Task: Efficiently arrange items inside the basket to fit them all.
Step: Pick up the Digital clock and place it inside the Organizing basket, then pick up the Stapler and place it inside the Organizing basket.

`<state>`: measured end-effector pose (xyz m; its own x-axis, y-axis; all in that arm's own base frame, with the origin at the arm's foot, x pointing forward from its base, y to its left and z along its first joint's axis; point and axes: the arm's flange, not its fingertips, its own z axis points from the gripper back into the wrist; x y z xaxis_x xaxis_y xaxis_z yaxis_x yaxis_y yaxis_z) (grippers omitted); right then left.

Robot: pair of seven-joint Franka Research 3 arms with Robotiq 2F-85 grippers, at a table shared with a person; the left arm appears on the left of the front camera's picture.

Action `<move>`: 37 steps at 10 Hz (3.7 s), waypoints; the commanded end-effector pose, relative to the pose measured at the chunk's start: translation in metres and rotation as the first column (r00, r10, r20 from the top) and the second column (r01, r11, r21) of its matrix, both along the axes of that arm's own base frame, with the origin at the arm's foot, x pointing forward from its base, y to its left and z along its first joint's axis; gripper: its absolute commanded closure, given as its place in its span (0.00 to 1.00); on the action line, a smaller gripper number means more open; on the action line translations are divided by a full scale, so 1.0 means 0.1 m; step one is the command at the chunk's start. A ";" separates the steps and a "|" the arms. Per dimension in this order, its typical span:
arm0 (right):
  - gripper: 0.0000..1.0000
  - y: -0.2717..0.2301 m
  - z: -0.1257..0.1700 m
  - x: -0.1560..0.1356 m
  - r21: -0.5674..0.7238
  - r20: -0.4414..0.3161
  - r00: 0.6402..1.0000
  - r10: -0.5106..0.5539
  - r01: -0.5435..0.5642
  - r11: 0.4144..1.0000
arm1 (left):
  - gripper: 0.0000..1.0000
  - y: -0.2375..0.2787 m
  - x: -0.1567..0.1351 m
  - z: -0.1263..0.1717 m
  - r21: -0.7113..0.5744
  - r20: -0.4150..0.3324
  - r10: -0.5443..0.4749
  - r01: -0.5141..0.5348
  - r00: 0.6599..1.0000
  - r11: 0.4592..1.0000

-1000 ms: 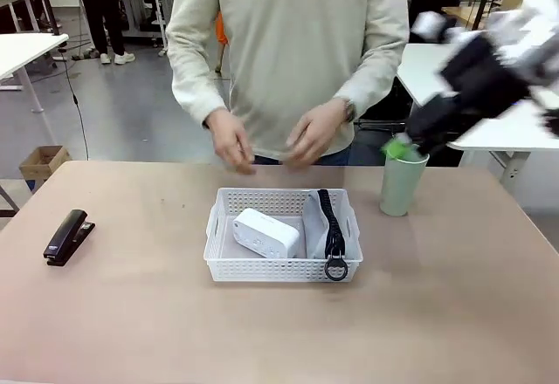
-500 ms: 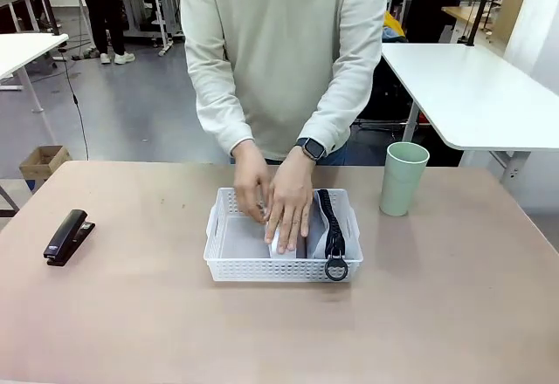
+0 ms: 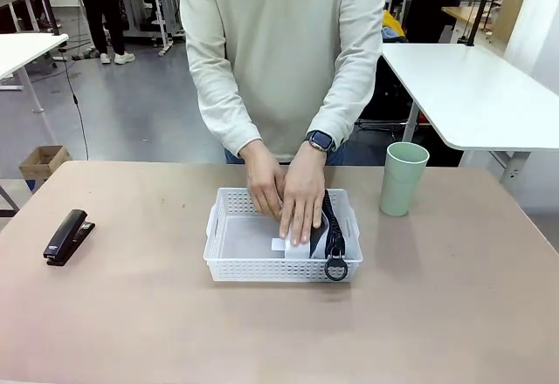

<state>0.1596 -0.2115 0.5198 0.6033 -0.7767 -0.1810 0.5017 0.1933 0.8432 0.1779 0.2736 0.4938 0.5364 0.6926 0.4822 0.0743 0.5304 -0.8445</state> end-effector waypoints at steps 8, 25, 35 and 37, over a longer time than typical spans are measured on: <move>0.00 0.13 0.15 -0.06 -0.087 0.050 0.997 0.064 -0.059 0.994 | 0.00 -0.01 0.01 -0.01 0.010 0.028 -0.007 0.006 1.000 1.000; 0.00 0.13 0.15 -0.06 -0.087 0.050 0.997 0.064 -0.059 0.994 | 0.00 -1.02 0.87 0.45 0.448 -0.278 -0.159 0.274 0.947 0.851; 0.00 0.13 0.15 -0.06 -0.087 0.050 0.997 0.064 -0.059 0.994 | 0.00 -1.80 1.42 0.30 0.616 -0.434 -0.154 0.417 0.888 0.669; 0.00 0.13 0.15 -0.06 -0.087 0.050 0.997 0.064 -0.059 0.994 | 0.00 -1.92 1.66 0.05 0.622 -0.558 -0.122 0.511 0.821 0.594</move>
